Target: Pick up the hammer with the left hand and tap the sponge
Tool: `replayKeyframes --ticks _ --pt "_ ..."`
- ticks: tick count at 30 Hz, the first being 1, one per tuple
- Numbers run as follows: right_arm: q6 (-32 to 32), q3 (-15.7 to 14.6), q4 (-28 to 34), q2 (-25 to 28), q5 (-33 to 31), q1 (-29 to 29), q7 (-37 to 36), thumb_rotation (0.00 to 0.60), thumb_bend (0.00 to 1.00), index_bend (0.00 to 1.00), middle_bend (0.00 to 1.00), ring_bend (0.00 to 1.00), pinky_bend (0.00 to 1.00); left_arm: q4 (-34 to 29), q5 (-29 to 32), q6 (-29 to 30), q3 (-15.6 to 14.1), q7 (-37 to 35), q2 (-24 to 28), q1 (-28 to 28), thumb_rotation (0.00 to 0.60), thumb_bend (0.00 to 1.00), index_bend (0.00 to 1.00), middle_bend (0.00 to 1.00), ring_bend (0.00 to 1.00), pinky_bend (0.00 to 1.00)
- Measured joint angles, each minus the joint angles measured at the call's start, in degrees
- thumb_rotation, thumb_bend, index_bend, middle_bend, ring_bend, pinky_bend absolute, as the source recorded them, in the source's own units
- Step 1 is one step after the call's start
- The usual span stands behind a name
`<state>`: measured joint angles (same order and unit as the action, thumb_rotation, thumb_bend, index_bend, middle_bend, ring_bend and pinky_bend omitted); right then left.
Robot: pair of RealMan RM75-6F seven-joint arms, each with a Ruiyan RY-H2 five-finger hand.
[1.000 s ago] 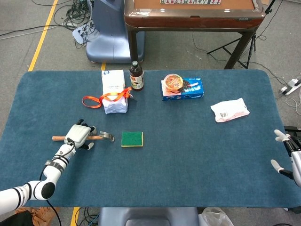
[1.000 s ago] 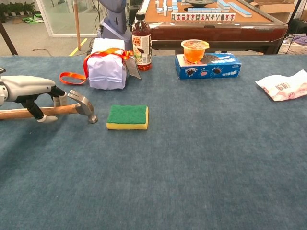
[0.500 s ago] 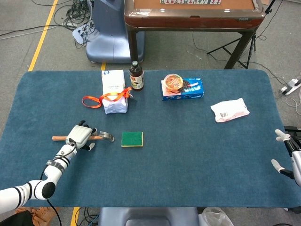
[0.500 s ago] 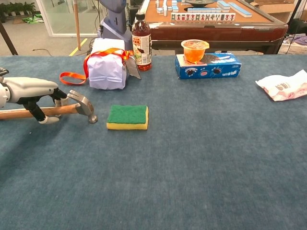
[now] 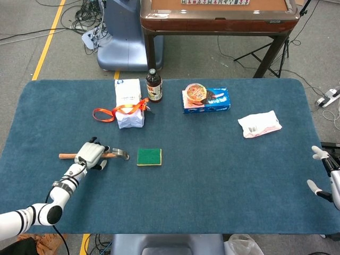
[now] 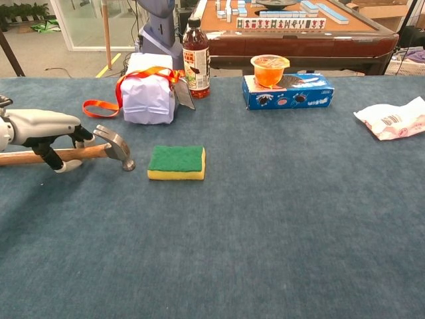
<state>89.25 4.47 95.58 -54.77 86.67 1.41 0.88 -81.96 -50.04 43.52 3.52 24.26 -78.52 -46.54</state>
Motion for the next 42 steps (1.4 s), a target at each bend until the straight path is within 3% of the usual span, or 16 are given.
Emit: replayKeyframes --ticks 12,27,34,42 --pt "0.03 0.1 0.45 0.17 -0.28 -0.14 0.23 0.6 0.19 0.17 0.33 0.23 0.3 1.45 -0.14 -0.6 -0.46 -0.69 -0.67 -0.51 0.6 0.48 0.41 0.46 0.27 0.04" --pt "-0.36 0.22 0.58 -0.07 -0.83 -0.1 0.52 0.6 0.19 0.17 0.33 0.23 0.3 4.42 -5.44 -0.19 -0.25 -5.24 -1.69 0.33 0.6 0.52 0.53 0.56 0.36 0.04" --pt "-0.4 0.3 0.76 0.0 -1.07 -0.14 0.73 0.6 0.19 0.17 0.33 0.23 0.3 6.5 -10.57 0.74 0.06 -9.29 -2.44 1.0 0.6 0.54 0.59 0.62 0.43 0.04" --pt "-0.49 0.38 1.09 0.04 -1.17 -0.1 1.03 0.6 0.19 0.17 0.33 0.23 0.3 9.46 -19.29 3.31 0.4 -18.08 -3.01 2.08 0.6 0.55 0.63 0.66 0.49 0.12"
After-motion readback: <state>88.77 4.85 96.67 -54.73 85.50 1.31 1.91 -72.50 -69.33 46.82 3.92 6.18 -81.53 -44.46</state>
